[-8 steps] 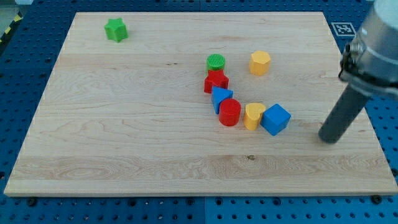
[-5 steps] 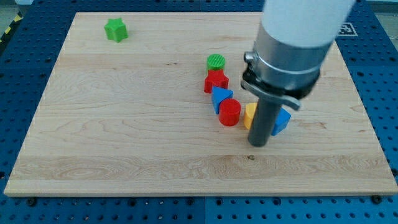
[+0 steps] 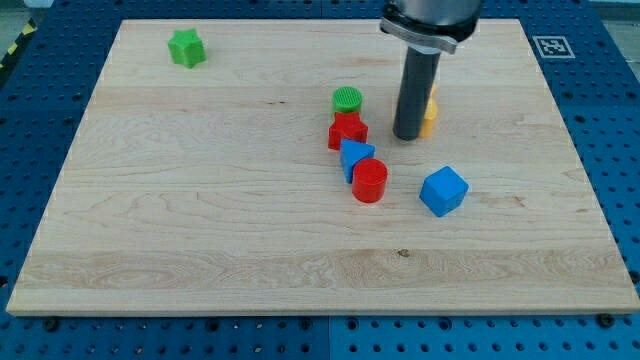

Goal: Separate the yellow blocks

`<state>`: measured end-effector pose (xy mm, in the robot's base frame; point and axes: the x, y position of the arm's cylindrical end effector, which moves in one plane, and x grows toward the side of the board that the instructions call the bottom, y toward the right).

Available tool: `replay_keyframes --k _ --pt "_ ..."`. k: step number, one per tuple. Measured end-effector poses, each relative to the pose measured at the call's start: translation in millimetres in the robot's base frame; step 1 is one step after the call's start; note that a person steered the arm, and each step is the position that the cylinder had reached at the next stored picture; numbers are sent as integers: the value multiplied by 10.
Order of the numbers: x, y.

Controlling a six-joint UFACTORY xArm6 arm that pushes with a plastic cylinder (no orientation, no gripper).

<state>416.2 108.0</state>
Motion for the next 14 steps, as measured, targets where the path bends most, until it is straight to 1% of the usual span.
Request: replay_keyframes --k 1,2,3,4,5,6,7,8,9,10,11,12,13,14 --pt "0 224" --pt "159 333" --pt "166 521" --pt "-63 522" --pt "-204 349" --pt "-334 -37" --pt "-551 -348" --pt "-664 -464" --pt "-666 -391" --pt "-977 -391" --pt "-1078 -393" --pt "-949 -258" --pt "-1006 96" --pt "-1171 125"
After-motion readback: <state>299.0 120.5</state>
